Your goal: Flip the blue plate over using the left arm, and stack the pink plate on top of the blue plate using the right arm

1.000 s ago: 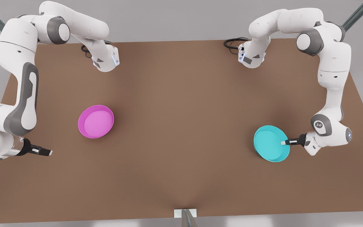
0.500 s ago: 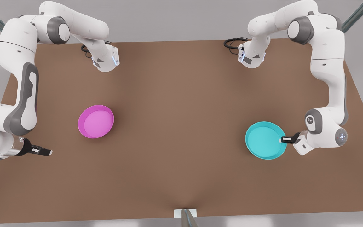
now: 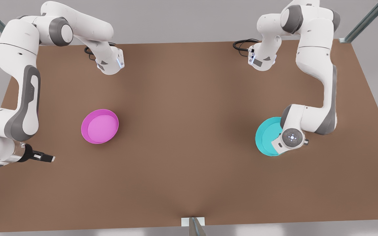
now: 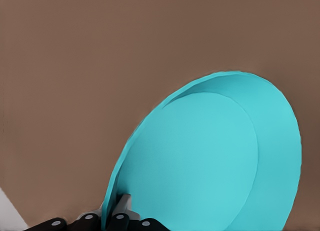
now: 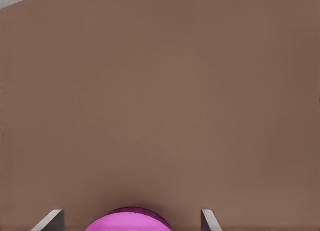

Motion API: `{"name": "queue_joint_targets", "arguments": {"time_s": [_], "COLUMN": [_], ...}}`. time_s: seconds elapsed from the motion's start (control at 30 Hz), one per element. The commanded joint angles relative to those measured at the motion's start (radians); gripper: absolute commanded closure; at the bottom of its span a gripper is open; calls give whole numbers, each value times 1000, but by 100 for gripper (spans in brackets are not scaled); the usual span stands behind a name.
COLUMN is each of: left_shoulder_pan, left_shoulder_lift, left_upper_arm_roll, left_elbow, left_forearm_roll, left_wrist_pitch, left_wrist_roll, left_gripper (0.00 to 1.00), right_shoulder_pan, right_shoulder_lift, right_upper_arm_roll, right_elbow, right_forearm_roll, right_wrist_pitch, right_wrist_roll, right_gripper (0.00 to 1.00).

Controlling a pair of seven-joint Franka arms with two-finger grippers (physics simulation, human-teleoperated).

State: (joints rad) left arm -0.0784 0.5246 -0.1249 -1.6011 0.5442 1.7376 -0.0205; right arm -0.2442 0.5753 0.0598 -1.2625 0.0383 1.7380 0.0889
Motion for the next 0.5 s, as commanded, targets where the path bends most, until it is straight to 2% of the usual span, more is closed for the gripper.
{"name": "queue_joint_targets", "arguments": {"time_s": [0.0,0.2,0.47], "left_shoulder_pan": [-1,-182,-406], "left_shoulder_lift": [0,-14,63], "left_upper_arm_roll": [1,-9,-9], "left_elbow": [0,1,0], "left_forearm_roll": [34,260,381], "left_wrist_pitch": [-3,-248,-461], "left_wrist_roll": [-1,-136,-375], "left_gripper": [79,79,79], "right_shoulder_pan": [0,3,-6], "right_shoulder_lift": [0,1,1], "right_upper_arm_roll": [0,0,0], "right_elbow": [0,0,0], "right_forearm_roll": [0,0,2], "right_wrist_pitch": [0,0,2], "right_wrist_roll": [0,0,-3], "right_gripper": [0,0,0]}}
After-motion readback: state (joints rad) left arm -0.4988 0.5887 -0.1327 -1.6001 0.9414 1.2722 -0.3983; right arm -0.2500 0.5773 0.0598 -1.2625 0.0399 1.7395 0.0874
